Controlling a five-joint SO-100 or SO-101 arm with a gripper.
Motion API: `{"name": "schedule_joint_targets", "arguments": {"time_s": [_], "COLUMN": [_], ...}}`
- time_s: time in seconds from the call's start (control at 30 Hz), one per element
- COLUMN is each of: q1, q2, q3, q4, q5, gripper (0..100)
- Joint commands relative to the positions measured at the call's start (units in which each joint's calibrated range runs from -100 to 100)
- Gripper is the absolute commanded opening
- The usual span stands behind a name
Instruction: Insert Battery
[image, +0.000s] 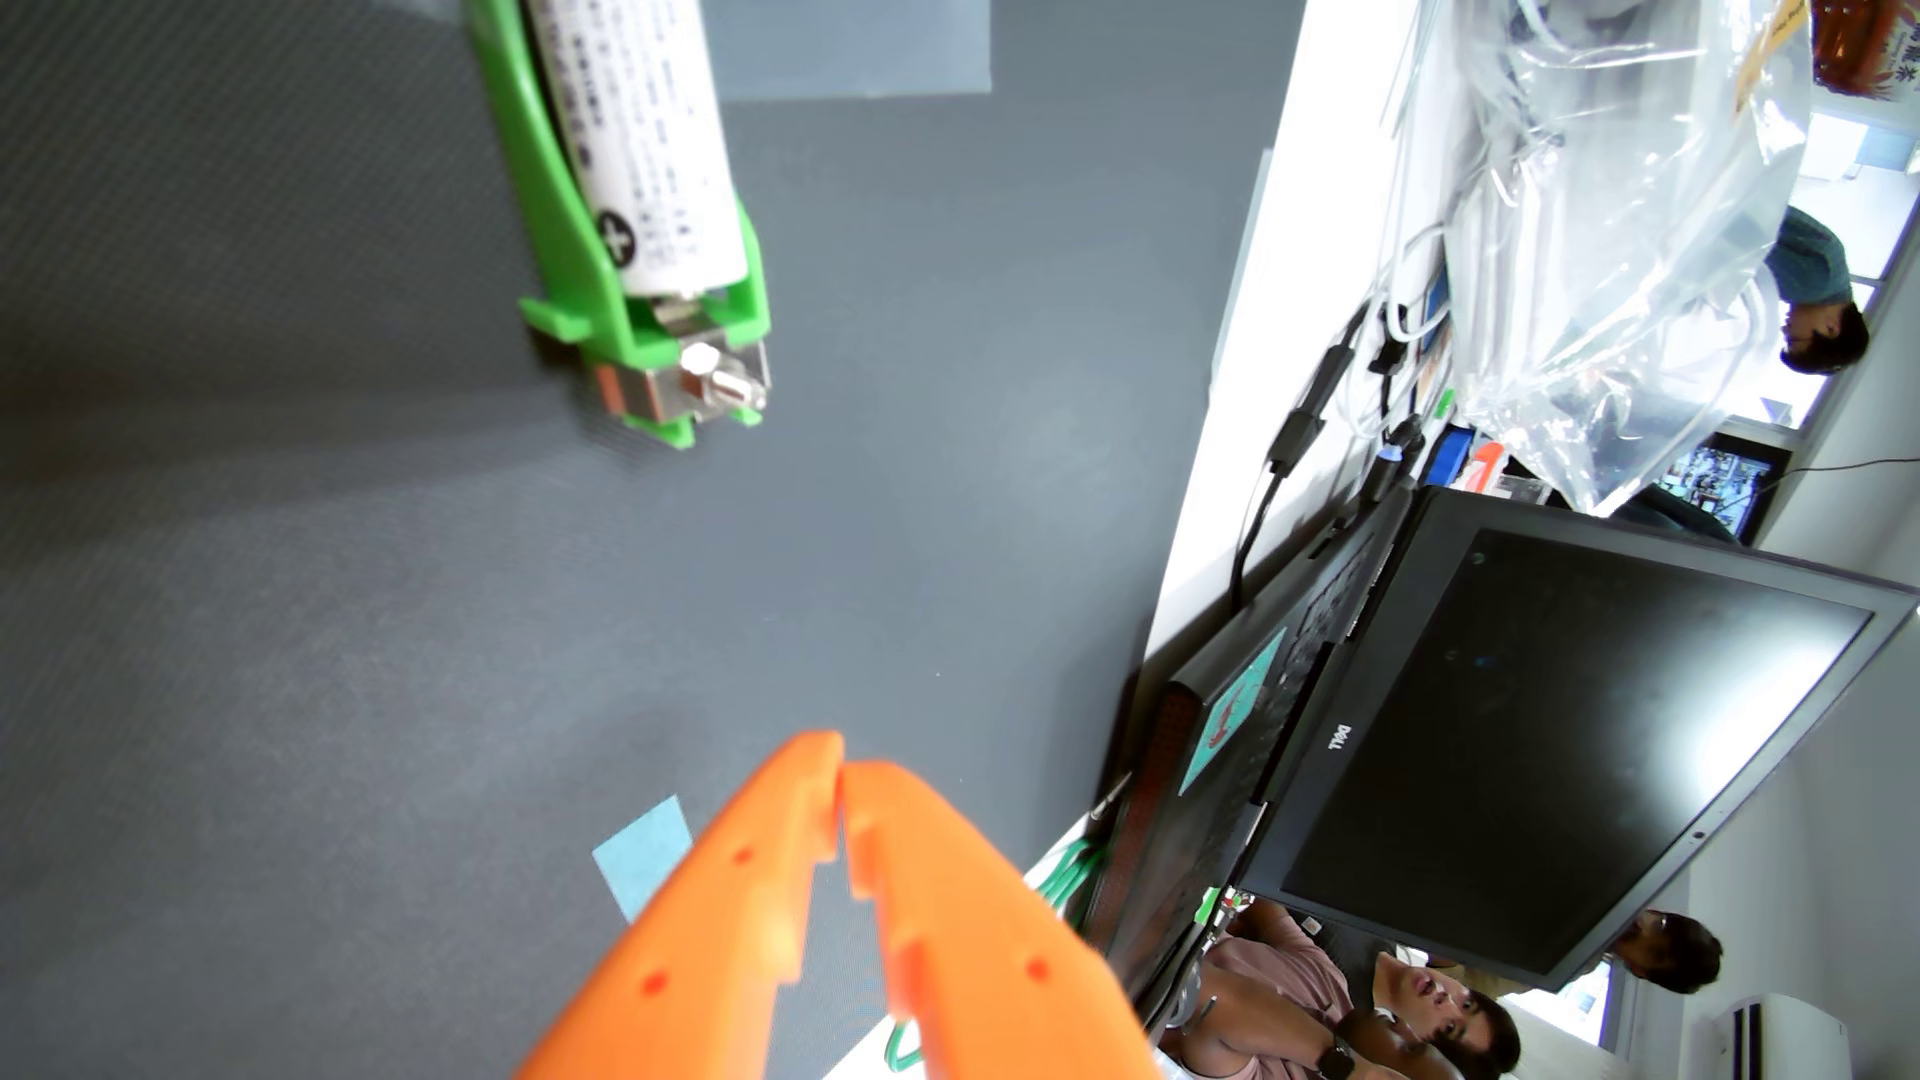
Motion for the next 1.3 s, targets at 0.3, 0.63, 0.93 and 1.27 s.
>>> {"name": "schedule_joint_targets", "arguments": {"time_s": [0.3, 0.63, 0.93, 1.27], "q1": [0.07, 0.07, 0.07, 0.07], "q2": [-0.49, -0.49, -0.49, -0.49], "q3": [-0.25, -0.25, -0.25, -0.25], "q4": [0.21, 0.21, 0.21, 0.21], "q5": [-0.05, -0.05, -0.05, -0.05], "gripper": [2, 2, 2, 2]}}
